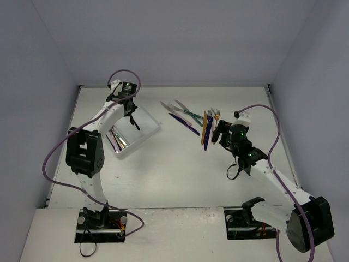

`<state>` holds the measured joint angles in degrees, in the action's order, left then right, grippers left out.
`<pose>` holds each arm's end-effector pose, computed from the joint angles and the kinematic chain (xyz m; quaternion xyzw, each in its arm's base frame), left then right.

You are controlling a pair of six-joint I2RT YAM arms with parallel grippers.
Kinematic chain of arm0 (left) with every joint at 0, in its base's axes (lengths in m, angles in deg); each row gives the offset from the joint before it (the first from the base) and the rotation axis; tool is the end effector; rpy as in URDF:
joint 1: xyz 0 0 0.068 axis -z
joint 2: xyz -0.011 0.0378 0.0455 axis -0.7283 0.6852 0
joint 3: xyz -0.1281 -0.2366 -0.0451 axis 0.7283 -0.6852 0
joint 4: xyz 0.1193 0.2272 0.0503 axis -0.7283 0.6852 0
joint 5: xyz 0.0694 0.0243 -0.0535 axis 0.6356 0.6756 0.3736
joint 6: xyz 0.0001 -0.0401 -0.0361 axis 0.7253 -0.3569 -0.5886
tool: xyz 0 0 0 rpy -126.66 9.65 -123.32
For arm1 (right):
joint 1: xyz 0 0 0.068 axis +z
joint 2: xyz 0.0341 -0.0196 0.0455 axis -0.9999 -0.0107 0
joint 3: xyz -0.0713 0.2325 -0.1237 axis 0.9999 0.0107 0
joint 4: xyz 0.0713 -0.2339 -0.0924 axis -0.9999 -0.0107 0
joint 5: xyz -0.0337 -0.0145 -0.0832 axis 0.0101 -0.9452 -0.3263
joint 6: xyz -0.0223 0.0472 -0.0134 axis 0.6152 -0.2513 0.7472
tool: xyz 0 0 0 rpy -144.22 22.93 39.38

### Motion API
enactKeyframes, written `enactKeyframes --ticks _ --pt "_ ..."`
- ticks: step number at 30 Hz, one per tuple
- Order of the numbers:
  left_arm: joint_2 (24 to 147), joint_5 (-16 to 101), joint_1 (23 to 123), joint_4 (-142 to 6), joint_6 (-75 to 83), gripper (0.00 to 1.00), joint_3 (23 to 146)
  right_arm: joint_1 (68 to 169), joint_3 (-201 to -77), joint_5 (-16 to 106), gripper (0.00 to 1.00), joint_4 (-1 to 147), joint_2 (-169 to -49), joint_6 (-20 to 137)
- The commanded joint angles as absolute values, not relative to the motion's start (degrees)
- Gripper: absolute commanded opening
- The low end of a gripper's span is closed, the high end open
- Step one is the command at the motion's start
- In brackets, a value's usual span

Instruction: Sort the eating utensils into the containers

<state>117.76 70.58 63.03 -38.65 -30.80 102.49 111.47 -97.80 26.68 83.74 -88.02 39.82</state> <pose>0.4156 -0.1088 0.2725 -0.3003 0.8604 -0.0606 0.4072 0.2252 0.0840 0.2620 0.0819 0.7903 0.1724 0.5822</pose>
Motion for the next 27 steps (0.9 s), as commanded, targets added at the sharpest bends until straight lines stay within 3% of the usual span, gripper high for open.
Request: enactKeyframes --ticks 1,18,27 --pt "118.72 69.83 61.22 -39.36 -32.66 0.0 104.07 111.06 -98.15 26.61 0.73 86.09 -86.88 39.54" --pt "126.07 69.42 57.83 -40.24 -33.34 0.0 103.28 110.49 -97.83 26.52 0.73 86.09 -88.07 39.36" --pt "126.52 67.89 57.47 -40.44 -32.63 0.17 103.16 110.33 -97.81 26.7 0.73 86.09 -89.16 38.92"
